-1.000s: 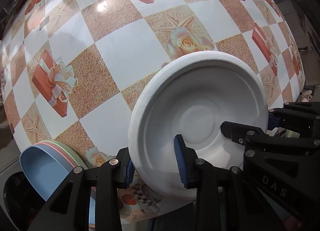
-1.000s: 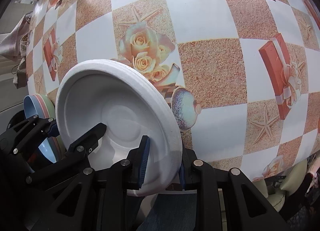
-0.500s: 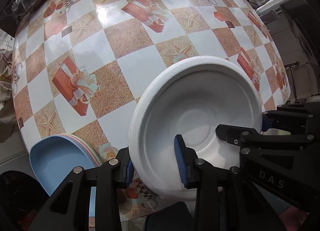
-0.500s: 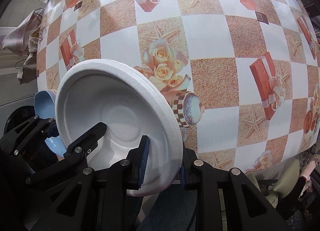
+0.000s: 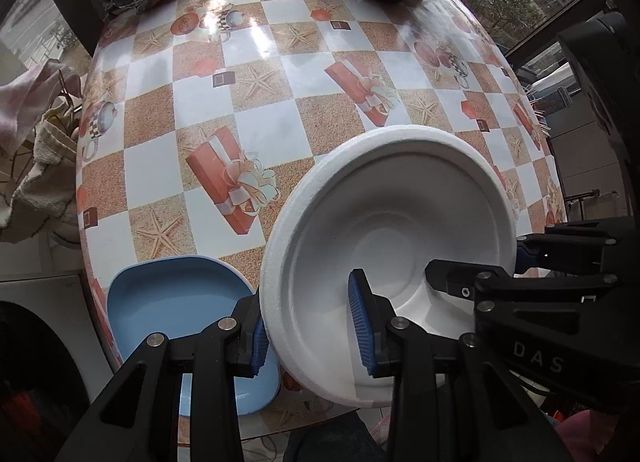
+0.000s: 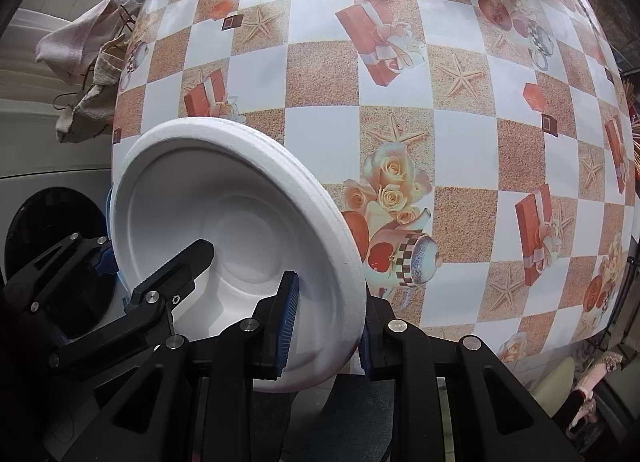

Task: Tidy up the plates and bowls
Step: 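Lift the white bowl stack and carry it toward the blue plates, then lower the bowl stack onto the blue plates and open both grippers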

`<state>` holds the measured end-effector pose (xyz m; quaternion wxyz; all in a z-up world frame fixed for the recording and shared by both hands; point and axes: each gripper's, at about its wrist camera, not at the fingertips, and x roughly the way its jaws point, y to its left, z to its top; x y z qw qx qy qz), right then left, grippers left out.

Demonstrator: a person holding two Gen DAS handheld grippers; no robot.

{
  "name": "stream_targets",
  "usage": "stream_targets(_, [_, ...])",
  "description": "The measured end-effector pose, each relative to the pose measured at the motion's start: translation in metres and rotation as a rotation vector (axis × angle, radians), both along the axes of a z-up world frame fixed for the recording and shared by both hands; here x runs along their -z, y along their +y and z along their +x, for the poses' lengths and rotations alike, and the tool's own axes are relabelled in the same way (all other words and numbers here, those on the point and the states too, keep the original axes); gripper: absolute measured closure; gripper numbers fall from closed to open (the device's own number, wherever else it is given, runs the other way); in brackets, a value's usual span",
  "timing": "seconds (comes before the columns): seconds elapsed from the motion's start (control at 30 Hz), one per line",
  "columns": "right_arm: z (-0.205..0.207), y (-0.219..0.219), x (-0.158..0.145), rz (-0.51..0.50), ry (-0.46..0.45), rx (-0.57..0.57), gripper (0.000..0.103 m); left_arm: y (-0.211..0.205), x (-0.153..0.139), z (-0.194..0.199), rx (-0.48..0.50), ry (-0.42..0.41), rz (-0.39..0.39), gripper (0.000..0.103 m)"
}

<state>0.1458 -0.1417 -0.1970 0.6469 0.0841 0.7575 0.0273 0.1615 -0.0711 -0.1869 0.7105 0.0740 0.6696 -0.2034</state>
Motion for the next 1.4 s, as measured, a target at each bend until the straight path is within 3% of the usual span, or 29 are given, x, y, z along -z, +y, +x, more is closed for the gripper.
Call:
stream_targets(0.87, [0.021,0.107,-0.011,0.029,-0.022,-0.284,0.074,0.106,-0.02,-0.011,-0.29,-0.056,0.023,0.065])
stream_targets(1.4, [0.015,0.158,0.03,0.05,0.047,-0.39,0.074,0.151,0.011,-0.028,-0.388,0.035,0.091,0.065])
